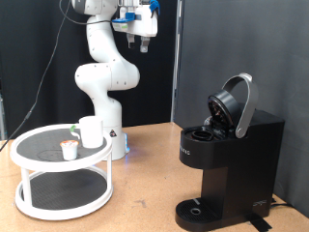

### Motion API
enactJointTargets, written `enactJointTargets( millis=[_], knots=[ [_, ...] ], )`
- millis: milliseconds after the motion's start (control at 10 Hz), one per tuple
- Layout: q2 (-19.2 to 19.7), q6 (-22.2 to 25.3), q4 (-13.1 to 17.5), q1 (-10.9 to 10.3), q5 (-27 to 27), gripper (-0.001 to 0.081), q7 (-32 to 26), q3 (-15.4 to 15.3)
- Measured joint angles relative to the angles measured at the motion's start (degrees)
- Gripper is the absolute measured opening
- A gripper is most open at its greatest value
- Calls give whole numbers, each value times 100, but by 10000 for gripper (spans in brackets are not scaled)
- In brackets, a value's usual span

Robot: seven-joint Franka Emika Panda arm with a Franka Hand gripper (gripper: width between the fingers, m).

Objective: Make a cup of coffee with the keurig machine

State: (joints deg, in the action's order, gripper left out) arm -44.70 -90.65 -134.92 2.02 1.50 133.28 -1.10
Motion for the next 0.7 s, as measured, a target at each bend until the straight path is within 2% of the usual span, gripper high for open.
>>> enactJointTargets(
  millis=[200,700],
  knots=[
    [0,-40,0,65,0,734,8,46],
    [124,6,118,471,-506,734,-585,760]
  ],
)
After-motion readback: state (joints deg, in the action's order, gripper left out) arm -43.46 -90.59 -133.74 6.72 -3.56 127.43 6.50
